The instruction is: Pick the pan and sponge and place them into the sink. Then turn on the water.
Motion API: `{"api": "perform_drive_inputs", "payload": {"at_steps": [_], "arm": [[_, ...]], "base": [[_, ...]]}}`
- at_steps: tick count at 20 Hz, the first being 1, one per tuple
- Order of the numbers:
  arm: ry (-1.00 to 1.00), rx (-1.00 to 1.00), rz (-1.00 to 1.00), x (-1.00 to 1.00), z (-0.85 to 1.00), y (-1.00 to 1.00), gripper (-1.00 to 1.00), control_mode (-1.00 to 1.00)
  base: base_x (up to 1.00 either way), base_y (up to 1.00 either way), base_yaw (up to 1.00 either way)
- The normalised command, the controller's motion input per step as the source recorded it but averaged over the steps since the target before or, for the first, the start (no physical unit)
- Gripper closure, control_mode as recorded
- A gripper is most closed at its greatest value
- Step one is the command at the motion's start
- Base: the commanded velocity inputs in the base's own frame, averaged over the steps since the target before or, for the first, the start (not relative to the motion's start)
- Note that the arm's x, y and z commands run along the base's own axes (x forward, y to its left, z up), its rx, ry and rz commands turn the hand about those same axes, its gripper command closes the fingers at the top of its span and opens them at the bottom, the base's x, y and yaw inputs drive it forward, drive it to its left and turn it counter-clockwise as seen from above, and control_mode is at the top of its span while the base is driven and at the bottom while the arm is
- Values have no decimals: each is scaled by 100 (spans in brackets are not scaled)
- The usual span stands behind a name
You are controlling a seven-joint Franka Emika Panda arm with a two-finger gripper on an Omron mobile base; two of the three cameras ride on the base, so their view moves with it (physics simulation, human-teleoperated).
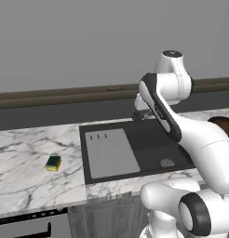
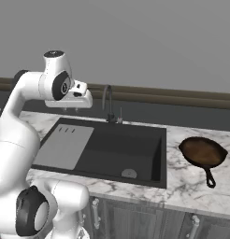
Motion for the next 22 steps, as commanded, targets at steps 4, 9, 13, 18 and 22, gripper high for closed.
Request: {"api": "perform_drive_inputs", "payload": {"at_steps": [4, 9, 13, 18, 22], "arm": [[-2, 3, -4, -16, 0, -13, -100, -100], [9, 1, -1, 2, -16, -12, -100, -100], [-3, 5, 3, -51, -15, -89, -100, -100], [0, -7, -5, -42, -24, -94, -100, -100], [1, -31, -6, -10, -32, -70, -100, -100]], "base": [[0, 0, 0], [0, 0, 0], [0, 0, 0], [0, 0, 0], [0, 0, 0]]}}
